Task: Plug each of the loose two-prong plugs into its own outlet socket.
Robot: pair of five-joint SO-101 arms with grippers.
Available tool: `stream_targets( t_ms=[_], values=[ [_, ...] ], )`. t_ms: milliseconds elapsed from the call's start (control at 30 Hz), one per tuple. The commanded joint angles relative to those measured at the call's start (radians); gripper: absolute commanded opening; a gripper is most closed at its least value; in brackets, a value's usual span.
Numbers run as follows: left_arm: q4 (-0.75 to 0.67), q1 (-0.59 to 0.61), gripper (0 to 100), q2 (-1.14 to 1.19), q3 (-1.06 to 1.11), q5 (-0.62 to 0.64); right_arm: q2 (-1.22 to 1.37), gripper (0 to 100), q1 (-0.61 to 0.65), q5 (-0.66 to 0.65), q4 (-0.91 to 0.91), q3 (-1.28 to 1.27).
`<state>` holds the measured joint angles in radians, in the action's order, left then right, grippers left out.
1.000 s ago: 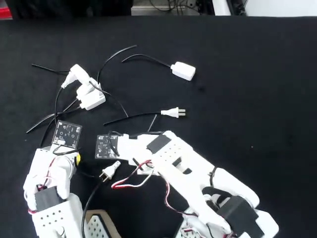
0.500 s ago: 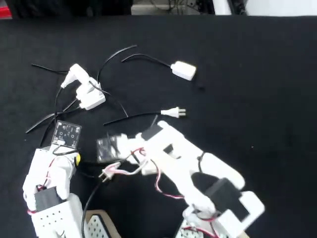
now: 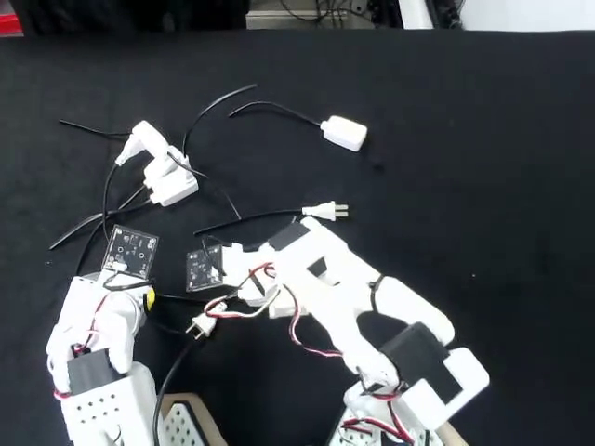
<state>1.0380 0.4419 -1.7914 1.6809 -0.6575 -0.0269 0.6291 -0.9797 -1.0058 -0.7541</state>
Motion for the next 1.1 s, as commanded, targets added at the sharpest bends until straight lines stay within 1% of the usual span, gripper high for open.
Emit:
stream_targets(
  t_ms=[0, 67, 100, 167, 200, 233, 300, 333, 367, 400, 433, 467, 633, 800, 833, 900, 1000, 1067],
  values=[
    [0.003, -0.022, 27, 0.0, 0.019, -0.009, -0.007, 25.8, -0.026, 0.055, -0.031, 0.038],
    [0.003, -0.022, 27, 0.0, 0.019, -0.009, -0.022, 31.3, -0.012, 0.074, -0.031, 0.05],
    [0.003, -0.022, 27, 0.002, 0.019, -0.009, -0.035, 32.4, -0.012, 0.075, -0.035, 0.054],
    [0.003, -0.022, 27, 0.002, 0.019, -0.009, -0.07, 31.9, -0.011, 0.077, -0.037, 0.056],
    [0.003, -0.022, 27, 0.002, 0.019, -0.009, -0.088, 29.8, -0.011, 0.077, -0.037, 0.053],
    [0.003, -0.022, 27, 0.002, 0.019, -0.009, -0.102, 25.8, -0.011, 0.077, -0.04, 0.051],
    [0.003, -0.021, 27, 0.002, 0.019, -0.008, -0.122, 13.0, -0.011, 0.081, -0.058, 0.053],
    [0.003, -0.018, 27, 0.002, 0.019, -0.006, -0.131, 5.3, -0.009, 0.106, -0.061, 0.054],
    [0.003, -0.018, 27, 0.002, 0.019, -0.006, -0.142, 0.3, -0.011, 0.146, -0.06, 0.059],
    [0.003, -0.016, 27, 0.002, 0.019, -0.005, -0.148, 3.1, -0.011, 0.175, -0.057, 0.059],
    [0.003, -0.016, 27, 0.002, 0.019, -0.003, -0.153, 3.6, -0.009, 0.183, -0.057, 0.059],
    [0.005, -0.016, 27, 0.002, 0.019, 0.006, -0.159, 1.2, -0.008, 0.189, -0.057, 0.061],
    [0.005, -0.013, 27, 0.002, 0.019, 0.028, -0.202, 1.1, 0.021, 0.215, -0.095, 0.074],
    [0.008, 0.027, 27, 0.0, 0.019, 0.029, -0.245, 1.1, 0.092, 0.262, -0.169, 0.14],
    [0.026, 0.035, 27, -0.008, 0.019, 0.029, -0.246, 1.1, 0.106, 0.262, -0.175, 0.154],
    [0.048, 0.033, 27, -0.009, 0.015, 0.029, -0.242, 1.1, 0.135, 0.262, -0.172, 0.174],
    [0.044, 0.038, 27, -0.009, 0.016, 0.029, -0.213, 1.1, 0.175, 0.284, -0.169, 0.205],
    [0.044, 0.039, 27, -0.009, 0.016, 0.031, -0.185, 1.1, 0.196, 0.276, -0.155, 0.225]
  ],
)
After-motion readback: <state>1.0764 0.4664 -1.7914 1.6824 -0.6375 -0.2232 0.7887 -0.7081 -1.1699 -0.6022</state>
